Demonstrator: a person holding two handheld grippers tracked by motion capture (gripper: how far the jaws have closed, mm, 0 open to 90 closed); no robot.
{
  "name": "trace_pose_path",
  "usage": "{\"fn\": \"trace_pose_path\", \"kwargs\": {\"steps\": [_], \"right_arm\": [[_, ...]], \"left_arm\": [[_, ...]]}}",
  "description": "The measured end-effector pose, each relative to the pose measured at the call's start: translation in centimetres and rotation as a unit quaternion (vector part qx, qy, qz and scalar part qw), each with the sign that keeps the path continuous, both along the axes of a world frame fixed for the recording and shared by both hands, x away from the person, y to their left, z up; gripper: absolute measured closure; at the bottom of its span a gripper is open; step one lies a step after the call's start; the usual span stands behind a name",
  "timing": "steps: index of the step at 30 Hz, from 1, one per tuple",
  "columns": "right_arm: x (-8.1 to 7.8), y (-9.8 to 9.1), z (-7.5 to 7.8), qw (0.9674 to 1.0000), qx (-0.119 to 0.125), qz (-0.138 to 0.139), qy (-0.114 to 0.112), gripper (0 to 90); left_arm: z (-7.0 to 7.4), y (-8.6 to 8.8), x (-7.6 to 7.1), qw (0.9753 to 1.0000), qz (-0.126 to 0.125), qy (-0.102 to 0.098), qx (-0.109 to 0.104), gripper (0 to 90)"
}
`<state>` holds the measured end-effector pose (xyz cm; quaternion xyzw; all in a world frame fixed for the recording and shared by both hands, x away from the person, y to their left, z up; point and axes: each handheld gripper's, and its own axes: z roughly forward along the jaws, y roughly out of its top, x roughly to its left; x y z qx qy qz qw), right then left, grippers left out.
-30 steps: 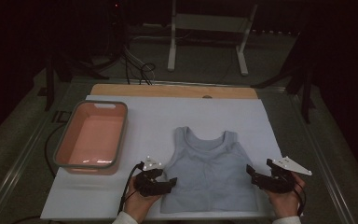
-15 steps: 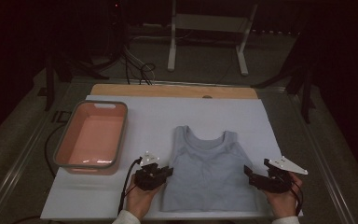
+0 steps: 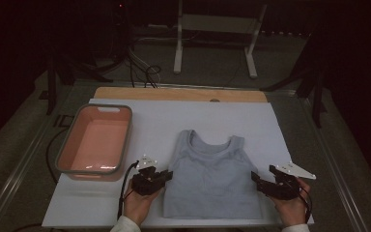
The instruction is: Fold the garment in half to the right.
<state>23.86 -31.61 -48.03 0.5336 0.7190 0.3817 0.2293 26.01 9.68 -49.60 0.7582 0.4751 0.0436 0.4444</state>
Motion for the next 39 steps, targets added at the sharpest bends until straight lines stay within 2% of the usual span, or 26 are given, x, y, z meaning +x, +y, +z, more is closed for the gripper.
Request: {"fn": "trace_pose_path", "kwargs": {"steps": [6,7,8,13,15,21,24,26,34,35,36,37,38,39], "right_arm": [[0.3,0.7,-0.3,0.9991,0.01,0.033,0.025,53.5],[0.3,0.7,-0.3,0.9991,0.01,0.033,0.025,53.5],[0.4,1.1,-0.3,0.9983,0.017,0.048,0.028,68.8],[0.5,1.9,-0.2,0.9971,0.018,0.067,0.031,76.9],[0.6,2.8,-0.1,0.9965,0.017,0.077,0.028,79.5],[0.9,4.4,-0.2,0.995,0.017,0.094,0.029,79.8],[0.9,4.7,-0.1,0.9945,0.018,0.1,0.027,80.0],[0.8,4.3,-0.1,0.9949,0.018,0.096,0.028,81.7],[0.3,2.2,-0.1,0.9967,0.017,0.067,0.043,83.5],[0.2,2.0,0.0,0.997,0.02,0.063,0.039,77.9],[0.2,2.0,0.0,0.997,0.02,0.063,0.039,77.9],[0.2,1.9,0.0,0.9973,0.019,0.061,0.035,69.5],[0.2,1.9,0.0,0.9977,0.023,0.057,0.031,55.2],[0.3,1.9,0.0,0.9977,0.026,0.055,0.03,49.4]], "left_arm": [[0.2,0.3,-0.1,1.0,0.002,-0.001,-0.003,83.3],[0.2,0.3,-0.1,1.0,0.002,-0.001,-0.003,83.4],[0.3,0.5,-0.1,1.0,0.005,-0.003,-0.002,83.4],[0.7,1.3,-0.2,0.9999,0.014,-0.004,-0.002,83.4],[1.1,2.1,-0.4,0.9997,0.022,-0.007,-0.003,83.4],[1.4,3.3,-0.9,0.9992,0.038,-0.004,-0.008,83.3],[1.1,3.2,-0.9,0.9993,0.037,-0.002,-0.004,83.1],[0.9,2.9,-0.8,0.9994,0.034,-0.002,0.003,83.0],[0.8,1.5,-0.7,0.9999,0.017,-0.001,-0.003,82.5],[0.8,1.5,-0.7,0.9999,0.016,-0.003,-0.005,82.5],[0.9,1.5,-0.6,0.9999,0.015,-0.004,-0.004,82.5],[0.9,1.5,-0.6,0.9999,0.016,-0.001,-0.005,82.5],[0.9,1.6,-0.6,0.9998,0.016,-0.001,-0.006,82.5],[1.0,1.7,-0.6,0.9998,0.018,0.0,-0.011,82.4]]}}
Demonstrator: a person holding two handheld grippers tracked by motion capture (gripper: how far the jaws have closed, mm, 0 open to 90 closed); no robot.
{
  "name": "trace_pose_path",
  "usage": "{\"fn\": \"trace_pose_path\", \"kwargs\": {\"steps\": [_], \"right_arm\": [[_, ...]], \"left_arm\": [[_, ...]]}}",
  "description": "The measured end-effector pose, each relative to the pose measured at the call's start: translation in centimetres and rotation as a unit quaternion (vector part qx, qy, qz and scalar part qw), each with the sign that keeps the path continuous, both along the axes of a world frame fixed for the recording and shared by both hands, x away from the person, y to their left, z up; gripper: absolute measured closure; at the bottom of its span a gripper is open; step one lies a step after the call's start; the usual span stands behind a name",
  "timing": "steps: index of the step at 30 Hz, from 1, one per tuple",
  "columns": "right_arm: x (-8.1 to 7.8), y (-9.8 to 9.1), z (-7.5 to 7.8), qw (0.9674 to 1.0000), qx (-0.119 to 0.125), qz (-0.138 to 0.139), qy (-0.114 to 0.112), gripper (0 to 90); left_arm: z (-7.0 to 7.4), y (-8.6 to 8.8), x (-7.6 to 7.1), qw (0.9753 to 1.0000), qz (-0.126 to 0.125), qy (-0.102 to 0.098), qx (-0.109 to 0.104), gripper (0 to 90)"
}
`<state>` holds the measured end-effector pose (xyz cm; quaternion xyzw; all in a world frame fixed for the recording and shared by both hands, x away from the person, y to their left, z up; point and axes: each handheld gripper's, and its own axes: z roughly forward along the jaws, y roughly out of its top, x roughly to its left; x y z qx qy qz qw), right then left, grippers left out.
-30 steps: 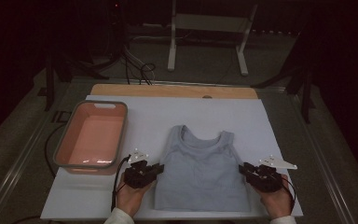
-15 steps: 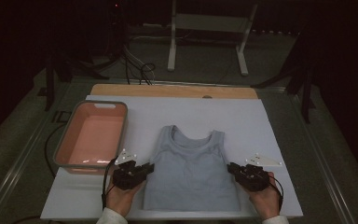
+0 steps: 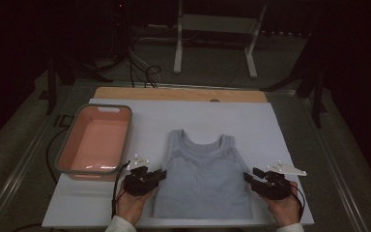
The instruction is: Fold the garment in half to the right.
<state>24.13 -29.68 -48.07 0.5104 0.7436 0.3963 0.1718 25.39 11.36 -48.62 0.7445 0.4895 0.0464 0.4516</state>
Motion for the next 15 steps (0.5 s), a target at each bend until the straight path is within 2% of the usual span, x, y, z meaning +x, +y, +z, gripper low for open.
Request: {"fn": "trace_pose_path", "kwargs": {"steps": [1,3,6,9,10,15], "right_arm": [[0.0,0.0,0.0,1.0,0.0,0.0,0.0,49.4],[0.0,0.1,0.0,1.0,0.001,-0.003,-0.002,41.0],[0.0,0.2,0.1,0.9999,-0.001,-0.007,-0.011,33.5],[0.0,0.2,0.1,0.9998,-0.001,-0.008,-0.017,29.9],[0.0,0.2,0.0,0.9998,0.001,-0.011,-0.017,29.3],[0.0,0.2,0.0,0.9997,0.005,-0.011,-0.02,27.7]], "left_arm": [[0.1,0.1,0.0,1.0,-0.001,0.001,-0.002,82.4],[0.2,0.0,0.0,1.0,-0.001,0.001,-0.006,82.5],[0.7,-0.3,0.1,0.9999,-0.005,-0.003,-0.009,82.4],[1.4,-0.6,0.1,0.9997,-0.013,-0.009,-0.016,82.4],[1.8,-0.9,0.2,0.9996,-0.018,-0.016,-0.017,82.3],[2.6,-1.5,0.3,0.9991,-0.026,-0.025,-0.02,82.4]]}}
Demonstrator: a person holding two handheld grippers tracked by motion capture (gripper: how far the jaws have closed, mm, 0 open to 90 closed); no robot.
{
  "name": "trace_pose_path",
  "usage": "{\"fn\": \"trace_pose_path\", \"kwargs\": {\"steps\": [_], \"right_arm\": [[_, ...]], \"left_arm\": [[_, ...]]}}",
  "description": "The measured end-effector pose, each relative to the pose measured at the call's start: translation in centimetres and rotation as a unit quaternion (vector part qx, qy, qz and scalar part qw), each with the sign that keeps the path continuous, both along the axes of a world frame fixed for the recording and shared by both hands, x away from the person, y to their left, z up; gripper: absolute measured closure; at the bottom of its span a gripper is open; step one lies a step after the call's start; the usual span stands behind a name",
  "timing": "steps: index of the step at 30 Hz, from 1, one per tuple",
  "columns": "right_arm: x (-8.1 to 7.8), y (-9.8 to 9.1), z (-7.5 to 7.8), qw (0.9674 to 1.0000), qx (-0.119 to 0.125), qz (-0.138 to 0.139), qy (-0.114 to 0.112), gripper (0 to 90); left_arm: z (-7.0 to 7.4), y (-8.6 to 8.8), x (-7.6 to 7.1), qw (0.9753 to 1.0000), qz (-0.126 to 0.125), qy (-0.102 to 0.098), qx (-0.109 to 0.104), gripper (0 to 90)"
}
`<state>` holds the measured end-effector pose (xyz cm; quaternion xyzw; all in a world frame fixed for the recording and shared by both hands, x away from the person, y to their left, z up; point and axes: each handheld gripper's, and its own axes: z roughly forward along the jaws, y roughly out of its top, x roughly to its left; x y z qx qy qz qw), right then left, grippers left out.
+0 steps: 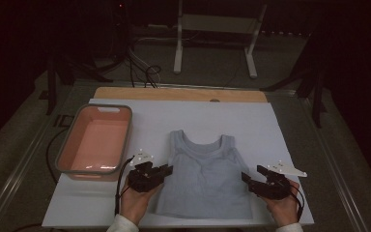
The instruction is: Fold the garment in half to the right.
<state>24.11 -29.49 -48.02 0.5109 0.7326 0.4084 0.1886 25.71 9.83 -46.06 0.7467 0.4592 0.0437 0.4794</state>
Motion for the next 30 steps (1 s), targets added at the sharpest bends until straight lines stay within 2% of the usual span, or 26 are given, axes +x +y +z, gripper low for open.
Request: {"fn": "trace_pose_path", "kwargs": {"steps": [19,30], "right_arm": [[-0.1,0.0,0.0,1.0,-0.001,0.001,-0.004,26.9],[0.0,0.0,-0.1,1.0,-0.004,0.004,-0.004,27.1]], "left_arm": [[1.5,-3.6,0.5,0.9991,-0.039,-0.011,-0.011,82.2],[2.0,-6.2,0.9,0.9976,-0.066,-0.015,-0.012,82.2]]}}
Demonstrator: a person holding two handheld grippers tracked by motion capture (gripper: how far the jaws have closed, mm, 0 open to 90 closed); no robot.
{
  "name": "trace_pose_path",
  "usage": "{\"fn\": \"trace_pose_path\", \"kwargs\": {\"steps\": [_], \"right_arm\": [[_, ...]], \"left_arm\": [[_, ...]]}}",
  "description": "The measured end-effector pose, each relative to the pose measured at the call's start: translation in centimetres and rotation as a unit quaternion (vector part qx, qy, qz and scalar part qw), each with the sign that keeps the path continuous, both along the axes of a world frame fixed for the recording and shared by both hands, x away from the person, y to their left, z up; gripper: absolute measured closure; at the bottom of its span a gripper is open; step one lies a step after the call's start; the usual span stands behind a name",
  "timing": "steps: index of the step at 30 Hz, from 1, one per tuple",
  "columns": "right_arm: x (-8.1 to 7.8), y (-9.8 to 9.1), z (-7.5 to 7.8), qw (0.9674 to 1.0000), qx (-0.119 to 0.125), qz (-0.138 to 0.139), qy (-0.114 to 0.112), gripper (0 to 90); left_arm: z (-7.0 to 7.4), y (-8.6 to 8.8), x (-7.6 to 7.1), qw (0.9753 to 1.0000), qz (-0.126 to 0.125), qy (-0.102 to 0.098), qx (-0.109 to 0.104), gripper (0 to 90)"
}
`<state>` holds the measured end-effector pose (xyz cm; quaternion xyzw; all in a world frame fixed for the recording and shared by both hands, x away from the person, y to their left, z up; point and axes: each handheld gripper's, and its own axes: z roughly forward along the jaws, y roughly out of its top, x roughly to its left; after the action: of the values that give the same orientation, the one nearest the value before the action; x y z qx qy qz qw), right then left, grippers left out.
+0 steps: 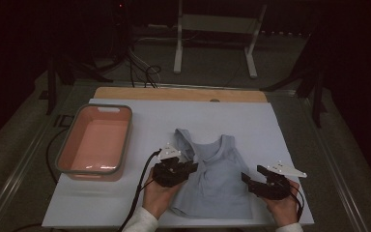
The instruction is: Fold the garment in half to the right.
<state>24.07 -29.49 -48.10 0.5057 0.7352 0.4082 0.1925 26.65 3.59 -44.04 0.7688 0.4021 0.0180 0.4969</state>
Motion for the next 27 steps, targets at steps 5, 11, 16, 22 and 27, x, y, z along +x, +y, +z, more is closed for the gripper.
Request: {"fn": "trace_pose_path", "kwargs": {"steps": [5,11,16,22,27], "right_arm": [[0.0,-0.2,0.0,1.0,-0.001,-0.005,-0.001,27.2],[0.0,-0.5,0.0,0.9999,0.001,-0.01,-0.001,27.3],[0.1,-0.7,0.0,0.9999,-0.001,-0.013,0.001,27.5],[0.1,-1.1,0.0,0.9998,0.001,-0.021,0.002,27.5],[0.1,-1.1,0.0,0.9997,-0.002,-0.022,0.002,27.5]], "left_arm": [[0.2,-1.0,0.1,0.9999,-0.01,-0.003,0.001,82.2],[0.4,-2.3,0.1,0.9997,-0.023,-0.006,0.002,82.2],[0.5,-3.2,0.2,0.9995,-0.032,-0.008,0.004,82.2],[0.4,-4.3,0.3,0.9991,-0.041,-0.007,0.008,82.2],[0.4,-5.3,0.5,0.999,-0.044,-0.007,0.008,82.3]]}}
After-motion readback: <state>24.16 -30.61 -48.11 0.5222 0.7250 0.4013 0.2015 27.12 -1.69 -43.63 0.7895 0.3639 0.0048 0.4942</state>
